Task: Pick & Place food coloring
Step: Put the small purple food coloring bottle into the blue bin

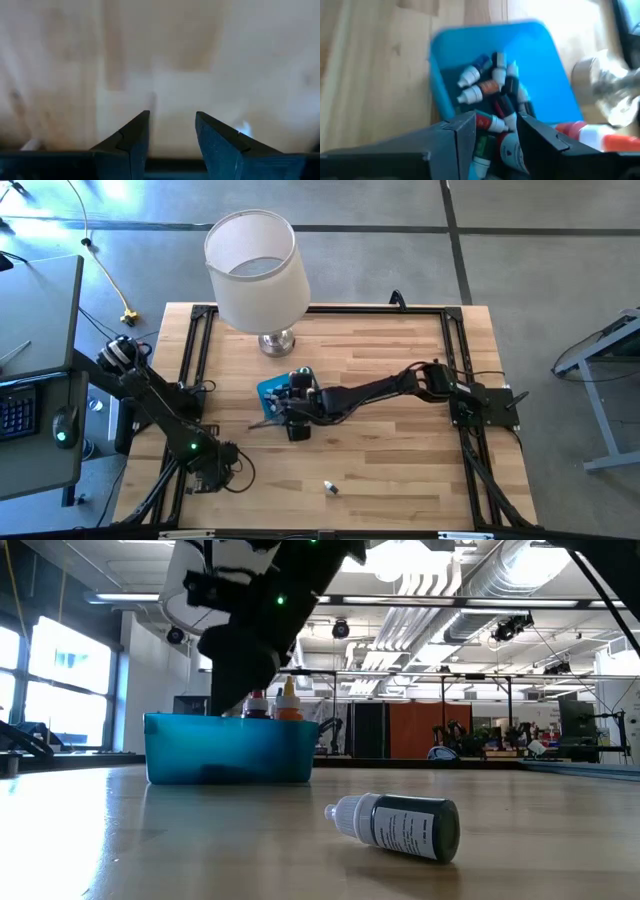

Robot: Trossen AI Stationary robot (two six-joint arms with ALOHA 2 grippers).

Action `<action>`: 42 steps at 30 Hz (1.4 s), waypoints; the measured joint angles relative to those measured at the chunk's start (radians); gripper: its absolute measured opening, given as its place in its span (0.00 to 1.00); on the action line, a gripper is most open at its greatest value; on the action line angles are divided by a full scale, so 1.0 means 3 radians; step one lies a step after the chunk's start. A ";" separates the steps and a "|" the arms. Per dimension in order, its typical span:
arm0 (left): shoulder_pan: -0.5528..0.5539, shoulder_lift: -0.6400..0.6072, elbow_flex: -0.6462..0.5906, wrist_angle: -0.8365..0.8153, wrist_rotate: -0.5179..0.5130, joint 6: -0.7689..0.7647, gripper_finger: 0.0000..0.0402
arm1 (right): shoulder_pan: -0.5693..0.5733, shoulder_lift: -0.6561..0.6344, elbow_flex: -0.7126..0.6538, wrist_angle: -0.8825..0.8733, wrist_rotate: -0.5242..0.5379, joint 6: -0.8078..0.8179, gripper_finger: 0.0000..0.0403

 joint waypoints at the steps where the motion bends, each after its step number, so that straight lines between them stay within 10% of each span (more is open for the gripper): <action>1: 0.0007 0.0030 0.0000 -0.0003 -0.0071 -0.0121 0.38 | 0.0037 -0.0008 0.0000 0.0022 0.0058 -0.0061 0.34; 17: 0.0072 0.0056 0.0000 -0.0002 0.0286 -0.0777 0.38 | 0.0385 -0.0281 0.0000 -0.0263 0.1150 -0.0064 0.32; 28: 0.0037 0.0056 0.0001 0.0290 0.1013 -0.0679 0.38 | 0.0388 -0.0536 -0.0001 -0.0320 0.1132 -0.0205 0.32; 42: -0.0615 0.0056 0.0001 0.0549 0.0455 -0.1479 0.38 | 0.0388 -0.0595 -0.0005 -0.0913 0.0893 0.0238 0.32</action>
